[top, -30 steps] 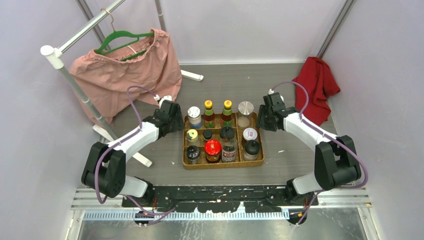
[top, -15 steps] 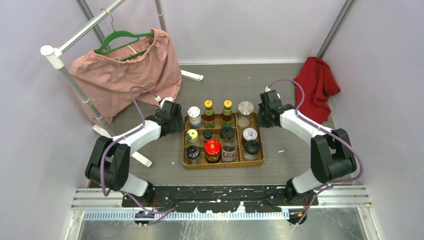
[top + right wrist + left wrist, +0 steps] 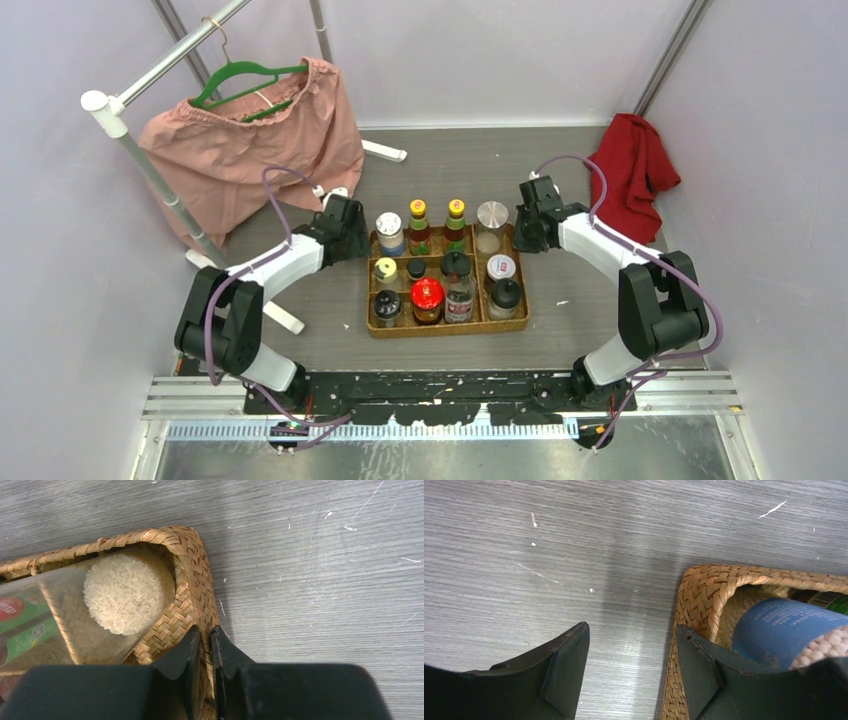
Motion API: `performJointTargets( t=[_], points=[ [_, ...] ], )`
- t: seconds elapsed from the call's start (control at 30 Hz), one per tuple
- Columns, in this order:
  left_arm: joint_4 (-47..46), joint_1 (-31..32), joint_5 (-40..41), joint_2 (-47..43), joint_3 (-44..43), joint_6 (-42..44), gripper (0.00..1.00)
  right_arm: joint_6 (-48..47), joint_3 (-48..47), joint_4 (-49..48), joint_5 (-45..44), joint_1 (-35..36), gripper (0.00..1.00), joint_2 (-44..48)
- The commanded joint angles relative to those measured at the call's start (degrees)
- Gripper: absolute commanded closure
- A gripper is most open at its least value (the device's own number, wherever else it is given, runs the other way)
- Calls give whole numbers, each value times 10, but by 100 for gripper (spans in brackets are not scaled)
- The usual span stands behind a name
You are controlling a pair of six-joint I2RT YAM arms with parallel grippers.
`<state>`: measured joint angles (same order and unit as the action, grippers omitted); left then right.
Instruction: Organize the condiment bottles
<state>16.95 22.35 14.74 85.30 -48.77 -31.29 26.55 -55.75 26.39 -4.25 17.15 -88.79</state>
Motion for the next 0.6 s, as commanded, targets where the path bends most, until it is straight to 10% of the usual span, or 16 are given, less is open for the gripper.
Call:
performJointTargets(
  t=[0.0, 0.57],
  points=[
    [-49, 5, -44, 22, -36, -12, 34, 0, -27, -22, -64, -27, 90, -23],
    [-60, 8, -83, 123, -137, -19, 36, 1, -104, -8, -62, -64, 92, -85]
  ],
)
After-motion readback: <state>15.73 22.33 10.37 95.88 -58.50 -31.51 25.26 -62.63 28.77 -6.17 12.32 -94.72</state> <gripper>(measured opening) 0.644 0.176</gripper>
